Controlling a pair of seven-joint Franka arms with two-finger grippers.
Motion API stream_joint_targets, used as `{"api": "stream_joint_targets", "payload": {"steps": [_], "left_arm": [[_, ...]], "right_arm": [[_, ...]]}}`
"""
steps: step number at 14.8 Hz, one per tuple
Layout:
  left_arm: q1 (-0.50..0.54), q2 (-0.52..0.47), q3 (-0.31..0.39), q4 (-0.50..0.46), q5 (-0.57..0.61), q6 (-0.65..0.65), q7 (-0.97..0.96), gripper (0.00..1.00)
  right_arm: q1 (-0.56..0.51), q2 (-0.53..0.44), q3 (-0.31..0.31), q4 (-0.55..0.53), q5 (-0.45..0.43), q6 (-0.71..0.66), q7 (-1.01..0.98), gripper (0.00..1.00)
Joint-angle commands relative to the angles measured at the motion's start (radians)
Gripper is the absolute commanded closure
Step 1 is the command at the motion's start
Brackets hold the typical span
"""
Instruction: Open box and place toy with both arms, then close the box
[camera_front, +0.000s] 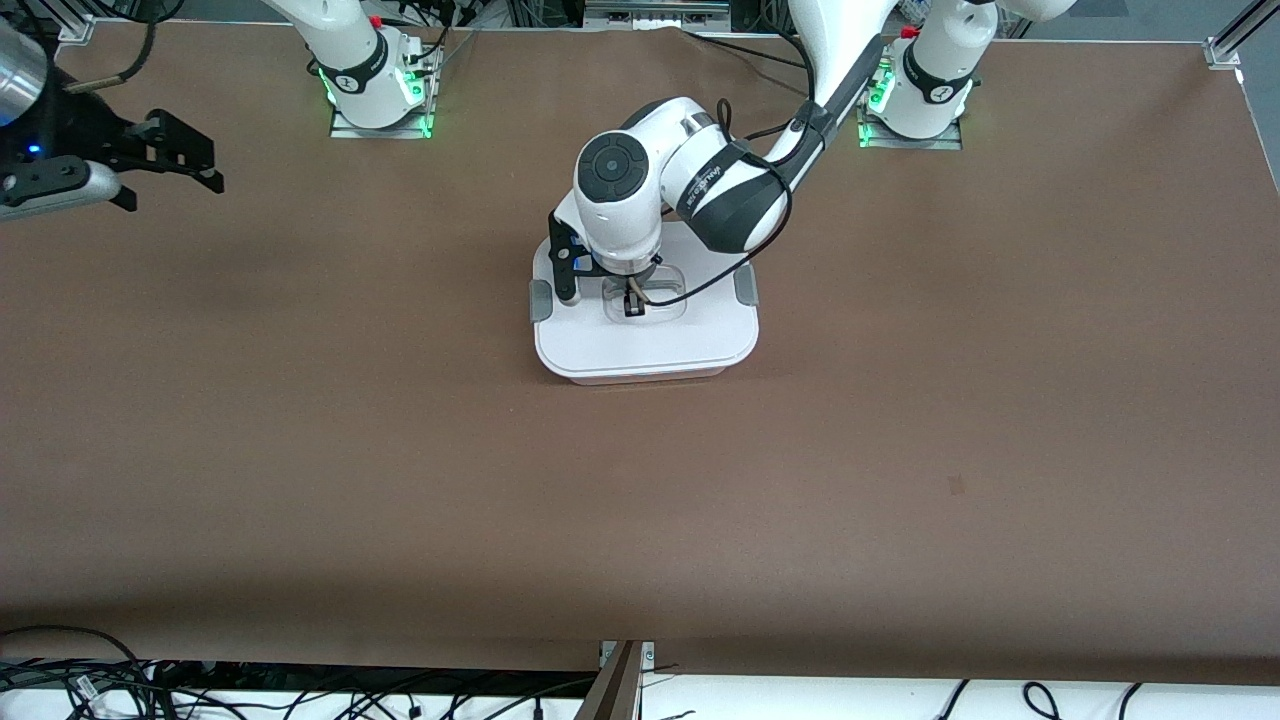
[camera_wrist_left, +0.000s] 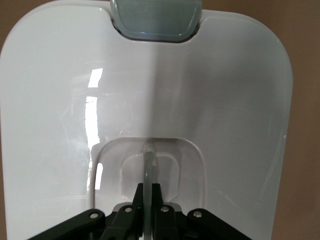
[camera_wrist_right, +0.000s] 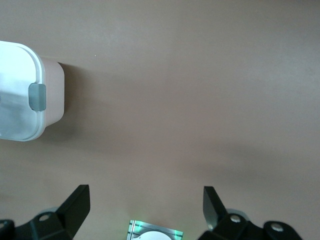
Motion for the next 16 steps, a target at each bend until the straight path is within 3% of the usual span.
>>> {"api": "stream_joint_targets", "payload": {"steps": [1, 9, 14, 15, 16], "left_arm": [[-0.018, 0.018, 0.021, 0.020, -0.014, 0.005, -0.023, 1.00], [-0.025, 0.026, 0.026, 0.021, -0.014, 0.005, -0.026, 1.00], [-0.027, 0.032, 0.026, 0.021, -0.014, 0.022, -0.053, 1.00], [-0.027, 0.030, 0.027, 0.023, -0.014, 0.022, -0.053, 0.86], [-0.025, 0.030, 0.027, 0.037, -0.014, 0.022, -0.064, 0.61]], "right_arm": [[-0.017, -0.024, 0.015, -0.043, -0.014, 0.040, 0.014, 0.00], [0.008, 0.010, 0.021, -0.057, -0.056, 0.089, 0.090, 0.00], [0.015, 0.053, 0.016, 0.018, -0.047, 0.078, 0.080, 0.00], [0.018, 0.056, 0.018, 0.018, -0.047, 0.078, 0.088, 0.00], [0.020, 0.056, 0.021, 0.021, -0.051, 0.078, 0.087, 0.00]]}}
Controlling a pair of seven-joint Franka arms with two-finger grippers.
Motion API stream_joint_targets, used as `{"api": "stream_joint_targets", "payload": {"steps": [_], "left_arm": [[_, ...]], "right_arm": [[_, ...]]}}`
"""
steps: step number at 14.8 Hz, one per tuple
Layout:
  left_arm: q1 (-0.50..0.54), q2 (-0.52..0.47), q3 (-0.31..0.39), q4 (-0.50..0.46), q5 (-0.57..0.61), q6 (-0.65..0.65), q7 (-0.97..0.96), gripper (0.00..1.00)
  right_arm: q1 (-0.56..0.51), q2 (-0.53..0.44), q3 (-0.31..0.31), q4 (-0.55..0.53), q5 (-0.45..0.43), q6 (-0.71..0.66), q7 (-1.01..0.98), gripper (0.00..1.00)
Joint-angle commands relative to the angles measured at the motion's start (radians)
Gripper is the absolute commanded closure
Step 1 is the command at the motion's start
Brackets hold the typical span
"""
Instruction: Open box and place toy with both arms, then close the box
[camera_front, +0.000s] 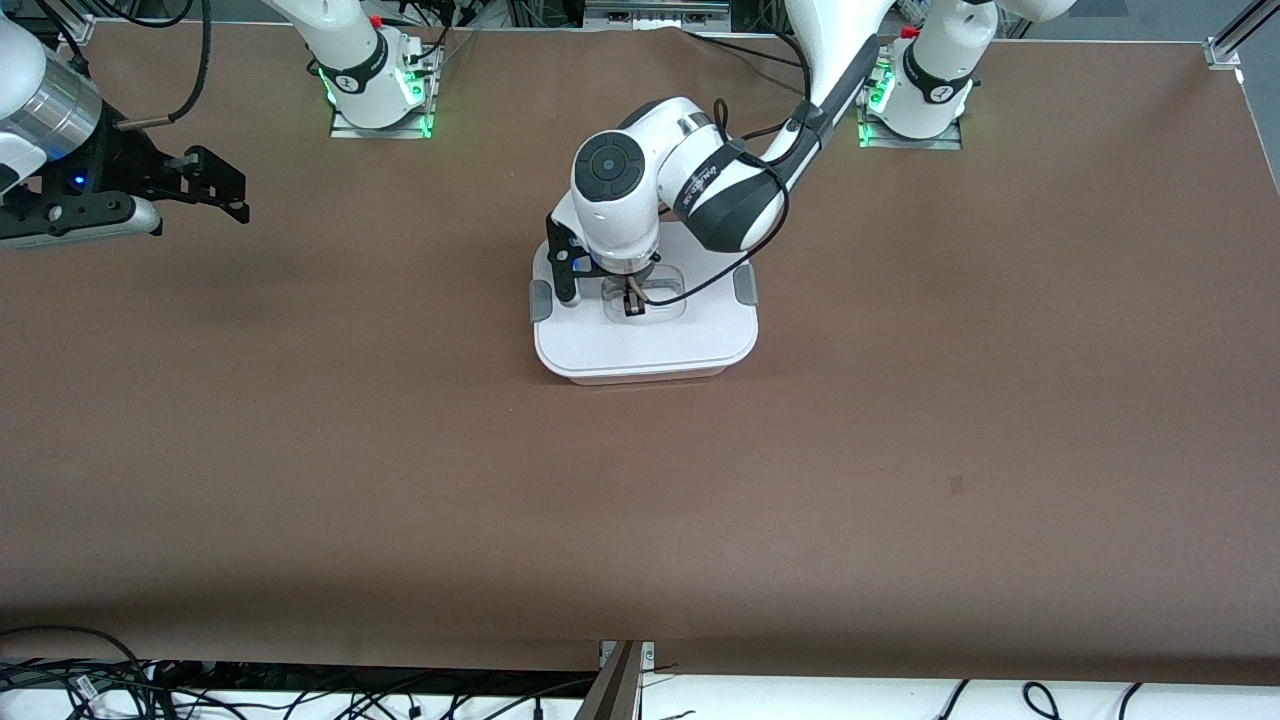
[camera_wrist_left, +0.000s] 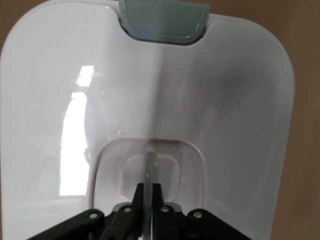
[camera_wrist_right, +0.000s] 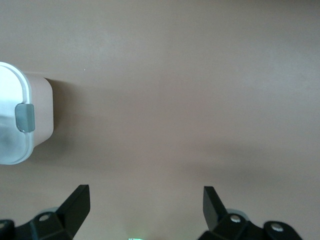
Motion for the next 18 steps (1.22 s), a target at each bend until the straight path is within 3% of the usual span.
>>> {"api": "stream_joint_targets", "payload": {"steps": [1, 2, 6, 10, 16, 18], "left_arm": [[-0.012, 0.024, 0.018, 0.056, -0.014, 0.011, -0.027, 0.37], [-0.009, 0.020, 0.018, 0.065, -0.017, 0.009, -0.033, 0.00], [0.015, 0.009, 0.018, 0.100, -0.026, 0.001, -0.039, 0.00], [0.103, -0.019, 0.030, 0.100, -0.066, -0.023, -0.056, 0.00], [0.414, -0.051, 0.042, 0.097, -0.075, -0.075, -0.047, 0.00], [0.469, -0.104, 0.097, 0.088, -0.065, -0.068, -0.053, 0.00]], "right_arm": [[0.009, 0.021, 0.001, 0.037, -0.013, -0.009, 0.019, 0.00], [0.006, 0.022, -0.001, 0.037, -0.006, -0.009, 0.022, 0.00], [0.009, 0.022, 0.001, 0.042, -0.013, -0.005, 0.020, 0.00], [0.005, 0.036, -0.002, 0.040, -0.012, -0.008, 0.023, 0.00], [0.005, 0.036, -0.004, 0.039, -0.012, -0.009, 0.023, 0.00], [0.003, 0.036, -0.004, 0.036, -0.012, -0.009, 0.023, 0.00]]}}
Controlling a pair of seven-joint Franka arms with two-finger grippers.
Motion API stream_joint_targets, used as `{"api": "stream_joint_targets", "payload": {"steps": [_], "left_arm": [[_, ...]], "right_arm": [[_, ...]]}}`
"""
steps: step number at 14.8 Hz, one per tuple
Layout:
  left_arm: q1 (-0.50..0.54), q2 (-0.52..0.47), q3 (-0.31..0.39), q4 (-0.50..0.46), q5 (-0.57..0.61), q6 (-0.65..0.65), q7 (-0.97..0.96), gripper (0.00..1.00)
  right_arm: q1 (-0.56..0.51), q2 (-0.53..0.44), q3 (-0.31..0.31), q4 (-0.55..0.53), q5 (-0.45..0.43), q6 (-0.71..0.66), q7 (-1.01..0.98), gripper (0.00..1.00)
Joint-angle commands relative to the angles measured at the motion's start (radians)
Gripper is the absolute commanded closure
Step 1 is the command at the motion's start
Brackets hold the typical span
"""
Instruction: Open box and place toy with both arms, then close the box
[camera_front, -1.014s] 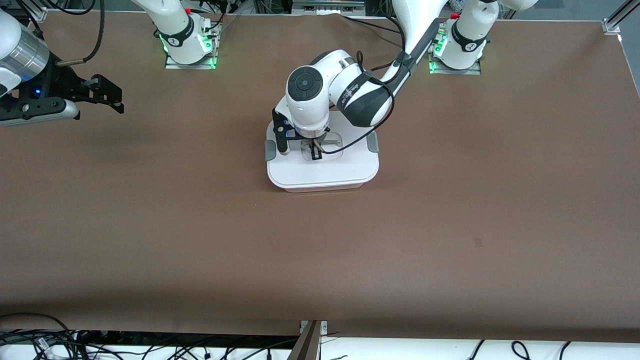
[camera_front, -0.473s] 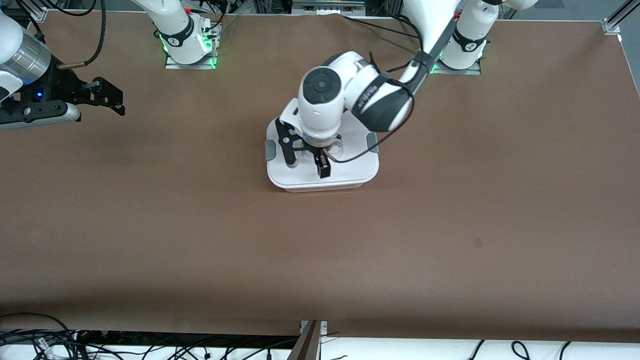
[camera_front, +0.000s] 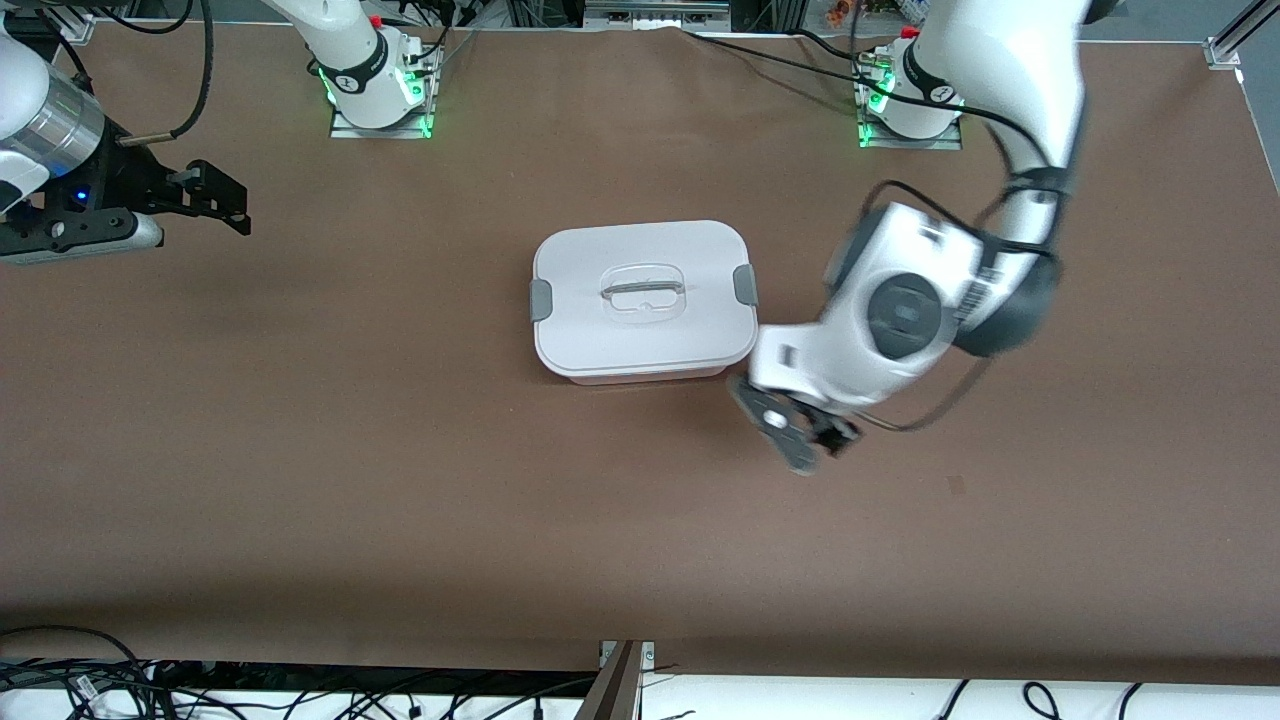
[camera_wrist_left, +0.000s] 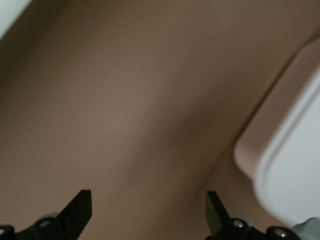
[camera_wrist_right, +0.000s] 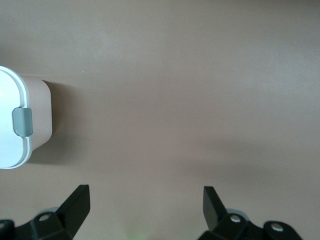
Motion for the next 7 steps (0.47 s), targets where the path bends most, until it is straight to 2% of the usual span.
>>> {"api": "stream_joint_targets", "payload": {"steps": [1, 3, 7], "left_arm": [[0.042, -0.101, 0.081, -0.024, -0.018, -0.023, -0.003, 0.00], [0.097, -0.123, 0.123, -0.030, -0.016, -0.029, -0.003, 0.00], [0.210, -0.250, 0.121, -0.106, -0.018, -0.029, -0.059, 0.00]], "right_arm": [[0.002, 0.007, -0.001, 0.017, -0.012, -0.012, 0.018, 0.00], [0.002, 0.007, -0.001, 0.017, -0.012, -0.012, 0.020, 0.00], [0.002, 0.006, -0.001, 0.015, -0.012, -0.015, 0.020, 0.00]]}}
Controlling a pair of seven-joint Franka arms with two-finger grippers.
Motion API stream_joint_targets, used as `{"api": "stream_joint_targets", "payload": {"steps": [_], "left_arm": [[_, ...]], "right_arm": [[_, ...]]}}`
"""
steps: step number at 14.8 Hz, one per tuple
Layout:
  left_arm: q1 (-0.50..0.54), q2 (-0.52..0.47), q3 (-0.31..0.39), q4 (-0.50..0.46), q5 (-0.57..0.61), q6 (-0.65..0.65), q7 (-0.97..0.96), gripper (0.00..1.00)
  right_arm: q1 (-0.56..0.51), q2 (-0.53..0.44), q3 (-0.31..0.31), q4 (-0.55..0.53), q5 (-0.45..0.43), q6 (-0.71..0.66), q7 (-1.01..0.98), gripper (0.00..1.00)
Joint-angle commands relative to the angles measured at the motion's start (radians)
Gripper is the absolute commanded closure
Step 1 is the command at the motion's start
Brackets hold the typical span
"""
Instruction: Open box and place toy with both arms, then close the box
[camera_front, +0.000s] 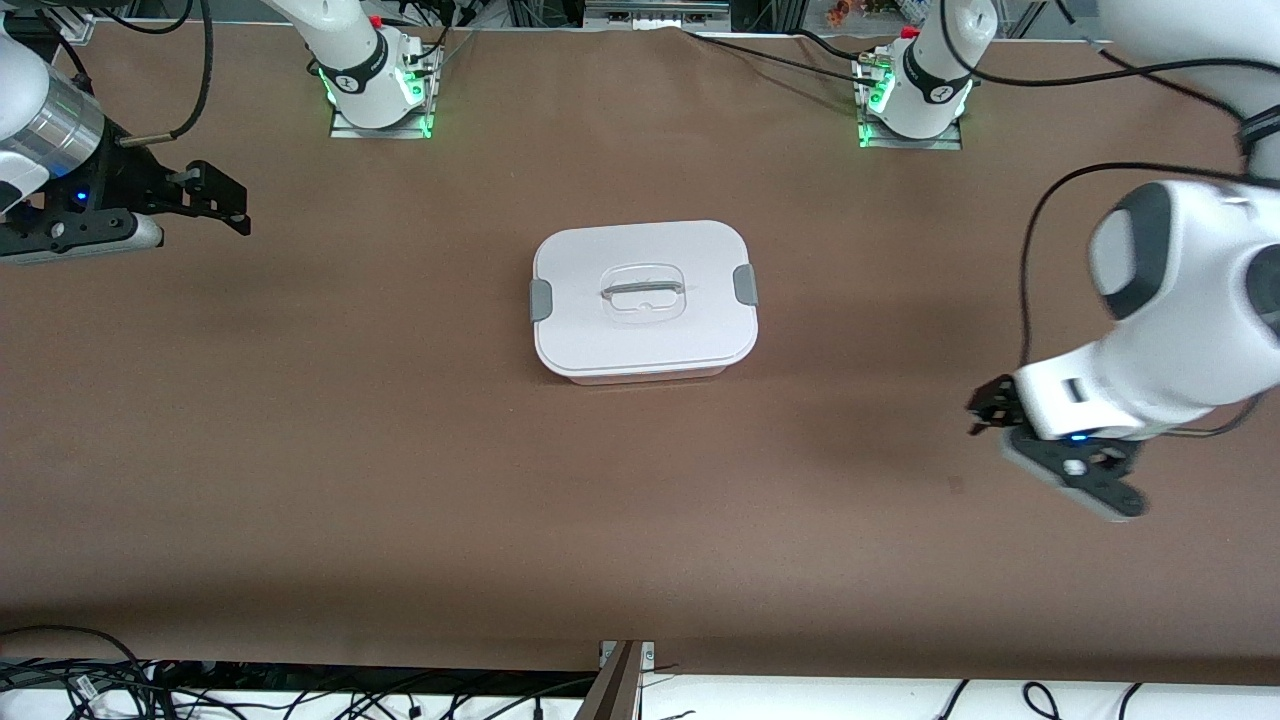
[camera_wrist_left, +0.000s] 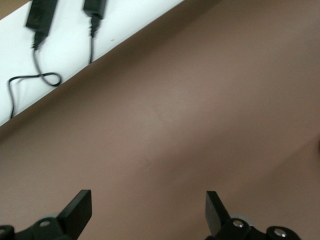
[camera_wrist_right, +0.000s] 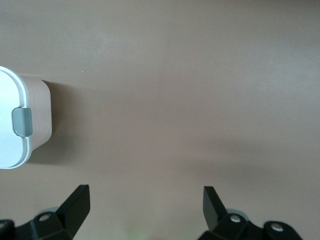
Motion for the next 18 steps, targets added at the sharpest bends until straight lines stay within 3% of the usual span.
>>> {"api": "stream_joint_targets", "payload": {"steps": [1, 4, 6, 12, 18], "left_arm": [[0.064, -0.132, -0.008, -0.122, -0.019, -0.004, -0.094, 0.00], [0.124, -0.274, -0.011, -0.277, -0.030, -0.007, -0.212, 0.00], [0.147, -0.327, -0.011, -0.328, -0.030, -0.091, -0.270, 0.00], [0.157, -0.422, -0.014, -0.331, -0.028, -0.315, -0.379, 0.00], [0.152, -0.365, -0.014, -0.296, -0.015, -0.371, -0.439, 0.00]], "right_arm": [[0.002, 0.007, 0.000, 0.015, -0.012, -0.014, 0.018, 0.00], [0.002, 0.007, 0.000, 0.015, -0.012, -0.014, 0.017, 0.00], [0.002, 0.007, -0.002, 0.015, -0.012, -0.014, 0.017, 0.00], [0.002, 0.007, -0.002, 0.014, -0.012, -0.016, 0.018, 0.00], [0.002, 0.007, -0.004, 0.015, -0.012, -0.017, 0.017, 0.00]]}}
